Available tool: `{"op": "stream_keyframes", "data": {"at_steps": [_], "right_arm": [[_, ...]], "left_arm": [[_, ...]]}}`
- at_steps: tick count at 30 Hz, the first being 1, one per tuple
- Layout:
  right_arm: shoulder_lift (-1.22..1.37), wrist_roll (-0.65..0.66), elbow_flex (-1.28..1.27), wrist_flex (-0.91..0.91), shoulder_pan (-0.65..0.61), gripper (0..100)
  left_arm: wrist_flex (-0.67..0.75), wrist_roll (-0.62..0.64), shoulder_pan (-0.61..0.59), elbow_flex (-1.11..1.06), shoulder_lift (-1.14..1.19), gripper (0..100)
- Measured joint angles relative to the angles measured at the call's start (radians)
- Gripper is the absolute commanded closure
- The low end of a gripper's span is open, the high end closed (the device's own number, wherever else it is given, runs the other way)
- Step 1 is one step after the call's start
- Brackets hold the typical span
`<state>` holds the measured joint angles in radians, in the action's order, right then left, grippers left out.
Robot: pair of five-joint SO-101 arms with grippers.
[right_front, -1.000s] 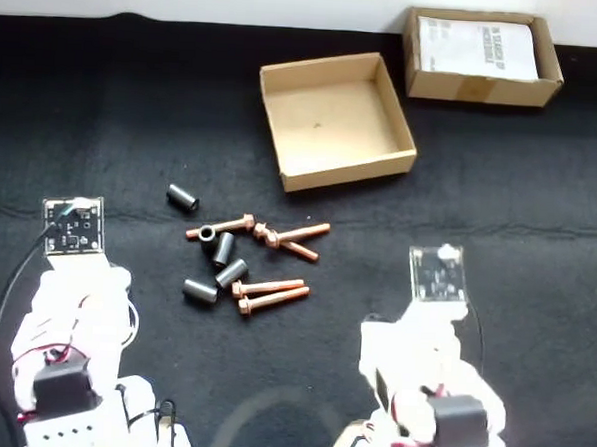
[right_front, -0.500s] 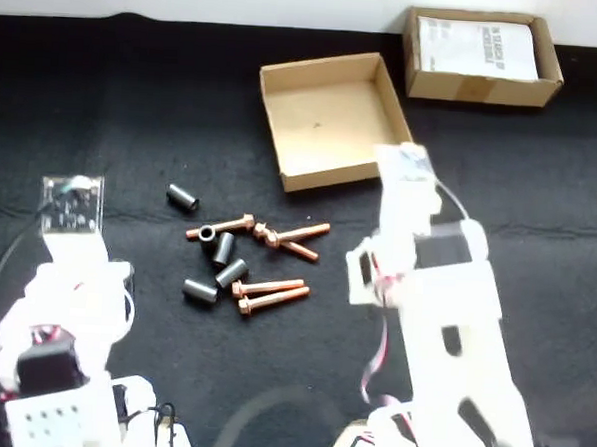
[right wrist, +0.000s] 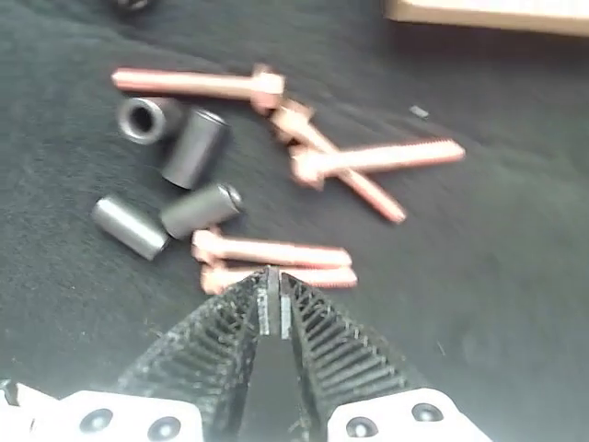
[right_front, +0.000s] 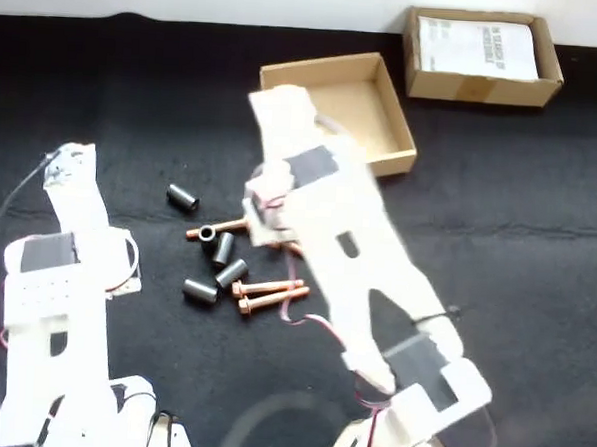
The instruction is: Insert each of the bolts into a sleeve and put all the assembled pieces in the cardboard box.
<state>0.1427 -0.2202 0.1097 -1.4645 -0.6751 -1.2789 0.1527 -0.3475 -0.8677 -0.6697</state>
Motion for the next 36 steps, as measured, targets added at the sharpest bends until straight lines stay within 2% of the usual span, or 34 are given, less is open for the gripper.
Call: {"op": "stream_keyframes", "data": {"at_steps": [5, 7, 9, 11, 14, 23, 28, 36], "right_arm": [[0.169, 0.012, 0.009, 0.049, -0.103, 98.5], [0.229, 0.012, 0.014, 0.08, -0.143, 97.1], [0.282, 0.012, 0.037, 0.101, -0.169, 91.3], [0.322, 0.025, 0.074, 0.106, -0.192, 85.6], [0.365, 0.054, 0.149, 0.092, -0.229, 84.0], [0.485, 0.06, 0.356, 0.091, -0.198, 84.0], [0.585, 0.06, 0.491, 0.091, -0.16, 84.0], [0.733, 0.06, 0.651, 0.091, -0.167, 84.0]], "left_arm": [[0.018, 0.043, 0.0, -0.009, 0.083, 89], [0.069, 0.043, 0.0, -0.043, 0.101, 89], [0.138, 0.043, -0.025, -0.094, 0.104, 89], [0.213, 0.043, -0.058, -0.135, 0.104, 85], [0.316, 0.043, -0.094, -0.198, 0.104, 79], [0.526, 0.043, -0.103, -0.31, 0.104, 78], [0.545, 0.043, -0.103, -0.316, 0.104, 78], [0.545, 0.043, -0.103, -0.316, 0.104, 78]]}}
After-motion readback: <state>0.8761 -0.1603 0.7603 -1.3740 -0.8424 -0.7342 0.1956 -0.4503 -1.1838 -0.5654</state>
